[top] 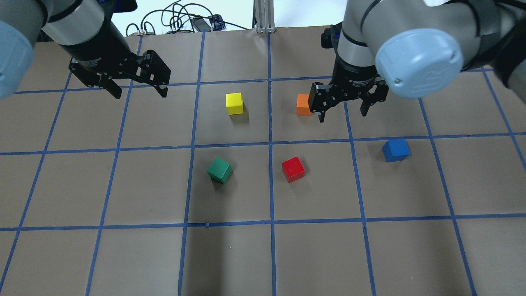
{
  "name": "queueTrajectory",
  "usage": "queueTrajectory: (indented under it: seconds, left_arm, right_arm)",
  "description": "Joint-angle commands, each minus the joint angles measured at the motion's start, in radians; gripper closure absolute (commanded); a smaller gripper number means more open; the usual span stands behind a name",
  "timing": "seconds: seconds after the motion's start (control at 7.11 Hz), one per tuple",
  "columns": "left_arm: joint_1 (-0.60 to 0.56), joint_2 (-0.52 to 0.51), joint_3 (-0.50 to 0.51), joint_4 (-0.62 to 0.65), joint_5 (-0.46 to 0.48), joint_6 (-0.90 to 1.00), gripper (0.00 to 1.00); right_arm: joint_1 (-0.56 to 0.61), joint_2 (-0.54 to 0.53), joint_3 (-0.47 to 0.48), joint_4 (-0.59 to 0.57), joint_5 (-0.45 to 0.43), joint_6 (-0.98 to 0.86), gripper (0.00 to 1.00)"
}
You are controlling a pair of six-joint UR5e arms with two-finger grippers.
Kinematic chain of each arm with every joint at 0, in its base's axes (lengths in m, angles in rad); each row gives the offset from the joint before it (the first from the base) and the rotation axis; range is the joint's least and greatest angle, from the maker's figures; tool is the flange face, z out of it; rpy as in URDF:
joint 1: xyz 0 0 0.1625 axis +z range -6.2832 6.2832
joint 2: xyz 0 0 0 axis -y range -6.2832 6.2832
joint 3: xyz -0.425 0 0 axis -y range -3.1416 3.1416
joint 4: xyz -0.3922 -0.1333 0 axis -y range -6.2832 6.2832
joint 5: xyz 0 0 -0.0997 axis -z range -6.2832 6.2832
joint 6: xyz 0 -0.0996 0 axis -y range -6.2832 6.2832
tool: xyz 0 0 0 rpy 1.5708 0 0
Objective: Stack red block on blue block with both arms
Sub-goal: 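Move the right gripper over the red cube and lower it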
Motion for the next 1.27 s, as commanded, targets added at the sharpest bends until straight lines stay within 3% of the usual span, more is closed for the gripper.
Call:
queueTrajectory:
  seconds: [0.0, 0.14, 0.28, 1.13]
  left_arm:
    - [-0.007, -0.020, 0.008, 0.000, 0.002, -0.003, 0.00]
    - [-0.009, -0.002, 0.000, -0.049, 0.026, -0.010, 0.00]
    - [-0.009, -0.004, 0.014, -0.083, 0.120, -0.015, 0.00]
    - [-0.009, -0.017, 0.044, -0.083, 0.080, -0.015, 0.00]
  right_arm:
    - [0.017, 0.005, 0.150, -0.184, 0.002, -0.005, 0.00]
    - [0.017, 0.010, 0.210, -0.281, 0.019, -0.020, 0.00]
    - [0.018, 0.017, 0.236, -0.308, 0.031, -0.024, 0.00]
    - [0.093, 0.129, 0.243, -0.409, 0.067, -0.033, 0.00]
